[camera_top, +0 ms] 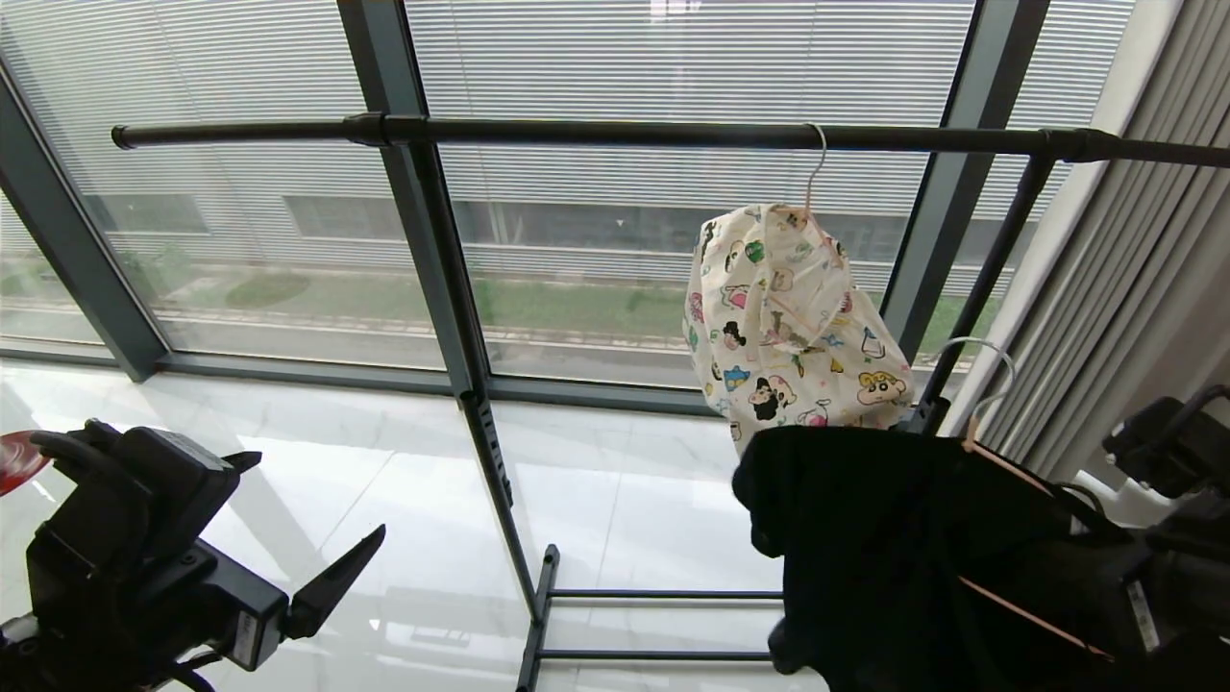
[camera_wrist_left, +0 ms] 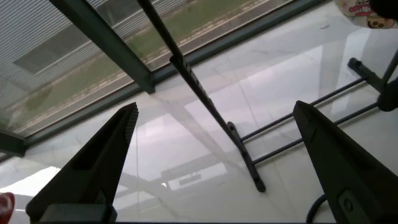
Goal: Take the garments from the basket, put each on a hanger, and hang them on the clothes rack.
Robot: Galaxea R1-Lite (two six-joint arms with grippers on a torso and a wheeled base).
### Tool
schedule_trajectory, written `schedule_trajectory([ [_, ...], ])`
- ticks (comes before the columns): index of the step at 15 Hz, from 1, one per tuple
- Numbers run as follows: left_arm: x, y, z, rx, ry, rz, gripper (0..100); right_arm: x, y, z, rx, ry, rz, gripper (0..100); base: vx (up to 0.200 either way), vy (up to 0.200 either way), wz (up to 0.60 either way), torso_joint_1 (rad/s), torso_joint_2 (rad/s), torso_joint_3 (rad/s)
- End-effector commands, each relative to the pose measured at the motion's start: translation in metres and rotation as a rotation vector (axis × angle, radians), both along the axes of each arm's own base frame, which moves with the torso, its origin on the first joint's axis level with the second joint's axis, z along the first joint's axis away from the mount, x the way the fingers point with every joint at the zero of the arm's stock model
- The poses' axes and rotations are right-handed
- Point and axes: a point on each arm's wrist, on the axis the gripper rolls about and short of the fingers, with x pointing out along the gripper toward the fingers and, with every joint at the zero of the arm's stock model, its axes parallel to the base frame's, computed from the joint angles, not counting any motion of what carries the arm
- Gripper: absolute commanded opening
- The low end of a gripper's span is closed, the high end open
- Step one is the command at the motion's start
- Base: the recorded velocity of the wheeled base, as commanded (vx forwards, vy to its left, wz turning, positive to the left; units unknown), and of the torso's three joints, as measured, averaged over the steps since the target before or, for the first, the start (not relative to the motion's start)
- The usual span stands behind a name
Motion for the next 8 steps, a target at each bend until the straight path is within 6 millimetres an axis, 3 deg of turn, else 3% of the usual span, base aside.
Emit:
schedule_trajectory([
  [1,0.006,0.011,-0.002,0.013,0.015,0.091,100,-0.018,-0.022,-0.005,-0.019,0.024,-0.118,0,0.000,0.000,0.00,0.000,0.00,0.000],
  [4,0.009,0.016,-0.004,0.018,0.024,0.133,100,-0.031,-0.040,-0.014,-0.040,0.076,-0.245,0,0.000,0.000,0.00,0.000,0.00,0.000],
  [8,0.009,0.017,-0.005,0.042,0.023,0.150,100,-0.030,-0.054,-0.016,-0.064,0.094,-0.370,0,0.000,0.000,0.00,0.000,0.00,0.000],
])
